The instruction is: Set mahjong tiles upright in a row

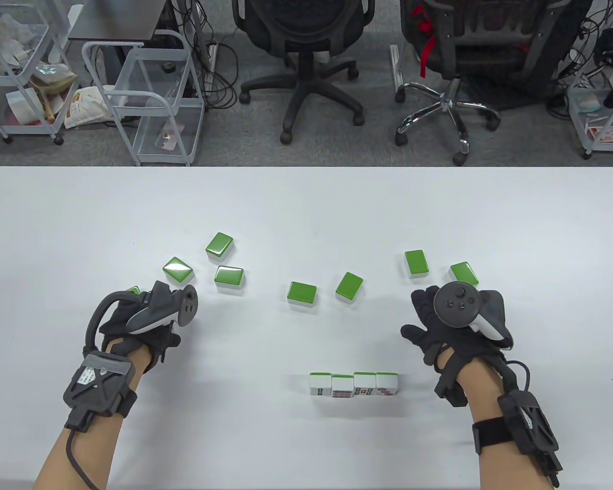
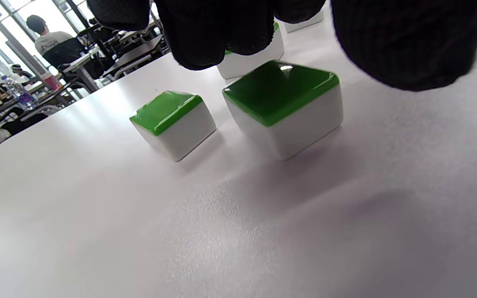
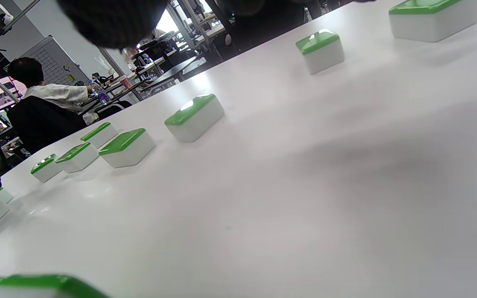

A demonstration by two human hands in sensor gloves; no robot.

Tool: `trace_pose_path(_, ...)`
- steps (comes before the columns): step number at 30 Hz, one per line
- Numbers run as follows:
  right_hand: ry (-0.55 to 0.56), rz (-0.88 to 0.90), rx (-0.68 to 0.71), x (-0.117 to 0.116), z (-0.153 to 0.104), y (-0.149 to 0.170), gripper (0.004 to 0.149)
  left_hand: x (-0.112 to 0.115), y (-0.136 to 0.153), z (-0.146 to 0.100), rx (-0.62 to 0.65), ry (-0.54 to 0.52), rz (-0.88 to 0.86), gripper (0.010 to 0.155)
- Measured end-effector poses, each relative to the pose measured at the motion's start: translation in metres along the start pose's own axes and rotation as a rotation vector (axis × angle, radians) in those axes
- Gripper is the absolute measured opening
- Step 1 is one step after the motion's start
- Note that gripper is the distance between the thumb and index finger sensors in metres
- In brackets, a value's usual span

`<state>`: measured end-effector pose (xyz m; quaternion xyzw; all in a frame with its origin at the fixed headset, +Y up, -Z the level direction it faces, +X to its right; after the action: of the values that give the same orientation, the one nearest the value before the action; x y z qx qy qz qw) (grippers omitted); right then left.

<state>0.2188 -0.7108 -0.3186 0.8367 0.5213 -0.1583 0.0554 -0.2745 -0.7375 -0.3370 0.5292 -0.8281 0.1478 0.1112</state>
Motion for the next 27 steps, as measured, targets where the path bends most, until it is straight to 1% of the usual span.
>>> trace_pose_path(4,-0.003,0.001,-0.002,0.0,0.0,0.0,0.079,0.013,0.0,0.007,-0.011,0.02,-0.018,0.087)
trace_pose_path(6,-0.003,0.0,-0.004,0.0,0.0,0.0,0.079,0.016,0.0,0.01,-0.013,0.014,-0.018,0.086)
trace_pose_path(9,-0.004,-0.001,-0.005,0.0,-0.001,0.001,0.079,0.02,-0.005,0.014,-0.023,-0.015,0.031,0.082)
trace_pose_path(11,-0.004,0.0,-0.005,0.0,-0.001,0.001,0.078,0.018,-0.01,0.014,-0.027,-0.05,0.099,0.08)
trace_pose_path(13,-0.002,0.001,-0.005,0.0,-0.001,0.001,0.078,0.016,-0.013,0.014,-0.025,-0.06,0.128,0.08)
trace_pose_path(18,-0.002,0.004,-0.005,0.0,-0.001,0.001,0.078,0.016,-0.012,0.014,-0.029,-0.057,0.105,0.08)
trace_pose_path(21,0.001,0.005,-0.005,0.001,-0.001,0.002,0.078,0.016,-0.012,0.014,-0.022,-0.077,0.093,0.079)
trace_pose_path(24,0.002,0.008,-0.005,0.001,-0.001,0.002,0.078,0.012,-0.011,0.012,-0.001,-0.076,0.049,0.08)
trace_pose_path(26,0.002,0.007,-0.007,0.001,-0.001,0.002,0.078,0.005,-0.013,0.008,0.014,-0.119,0.026,0.08)
trace_pose_path(27,0.002,0.008,-0.007,0.002,-0.001,0.002,0.078,0.0,-0.014,0.005,0.031,-0.115,0.001,0.08)
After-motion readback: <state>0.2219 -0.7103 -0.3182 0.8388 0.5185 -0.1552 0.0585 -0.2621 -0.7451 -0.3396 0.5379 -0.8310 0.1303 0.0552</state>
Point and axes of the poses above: the tracker on the back of each hand, its own y axis roughly to the little-finger side, its own z axis roughly from the wrist to the fingertips, x = y × z, the point moved 2 cm from there along z, roughly from the wrist to the fingertips, and after that the axes turned 1 degree about -y, right-handed, at the moved point
